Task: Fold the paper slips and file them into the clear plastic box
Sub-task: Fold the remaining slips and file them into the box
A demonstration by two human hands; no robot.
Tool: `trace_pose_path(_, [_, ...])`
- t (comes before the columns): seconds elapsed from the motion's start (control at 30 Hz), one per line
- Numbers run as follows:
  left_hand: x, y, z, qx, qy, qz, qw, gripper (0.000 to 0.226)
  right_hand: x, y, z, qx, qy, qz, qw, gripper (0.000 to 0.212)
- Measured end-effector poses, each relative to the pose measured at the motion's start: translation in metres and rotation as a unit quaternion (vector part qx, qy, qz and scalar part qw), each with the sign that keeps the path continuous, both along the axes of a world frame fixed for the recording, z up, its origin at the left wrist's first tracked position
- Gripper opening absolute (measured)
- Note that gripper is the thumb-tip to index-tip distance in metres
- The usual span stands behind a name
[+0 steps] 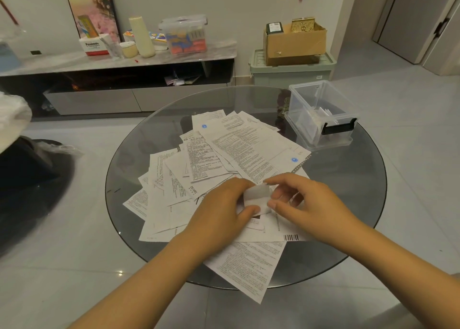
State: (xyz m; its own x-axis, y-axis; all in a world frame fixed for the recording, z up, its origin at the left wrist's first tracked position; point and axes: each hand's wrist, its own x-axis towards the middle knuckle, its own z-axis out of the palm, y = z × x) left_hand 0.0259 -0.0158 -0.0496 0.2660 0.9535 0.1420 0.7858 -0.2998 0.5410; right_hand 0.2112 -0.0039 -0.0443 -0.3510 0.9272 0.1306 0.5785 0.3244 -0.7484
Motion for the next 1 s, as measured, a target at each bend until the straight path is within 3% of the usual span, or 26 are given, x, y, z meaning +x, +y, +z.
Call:
trace_pose_path(0.1, [-0.001, 0.003, -0.004, -0.014, -0.022, 0.012, 1.000, 0.049, 0.000, 0.001, -0.009, 0.048, -0.073, -0.022, 0.996, 0.041])
trace_pose_path(0.23, [0.000, 0.005, -0.005, -0.026, -0.022, 0.004, 0.999, 0.052, -0.002, -0.002, -0.013, 0.142, -0.144, 0.028, 0.979, 0.026])
trace_pose_path(0.37, [0.001, 0.006, -0.002, -0.025, 0.023, 0.021, 0.999, 0.052, -0.004, -0.004, -0.014, 0.123, -0.185, 0.056, 0.973, 0.038])
trace_pose_path(0.47, [0.001, 0.005, -0.001, -0.018, 0.012, 0.021, 1.000, 0.050, -0.004, -0.002, -0.013, 0.115, -0.185, 0.052, 0.975, 0.027])
trace_pose_path(0.57, [0.003, 0.004, 0.000, -0.007, -0.067, 0.038, 0.997, 0.041, -0.005, -0.003, -0.013, 0.089, -0.157, 0.025, 0.983, 0.020])
trace_pose_path(0.67, [0.007, 0.003, 0.002, -0.035, -0.177, 0.084, 0.980, 0.036, -0.006, -0.004, -0.010, 0.040, -0.065, -0.025, 0.997, 0.019])
trace_pose_path(0.83, [0.009, 0.006, 0.011, -0.131, -0.366, 0.128, 0.912, 0.036, -0.007, -0.003, 0.003, -0.090, 0.100, -0.073, 0.988, 0.020])
trace_pose_path(1.0, [0.013, 0.008, 0.015, -0.207, -0.439, 0.149, 0.861, 0.019, 0.001, 0.002, 0.014, -0.093, 0.104, -0.088, 0.986, 0.015])
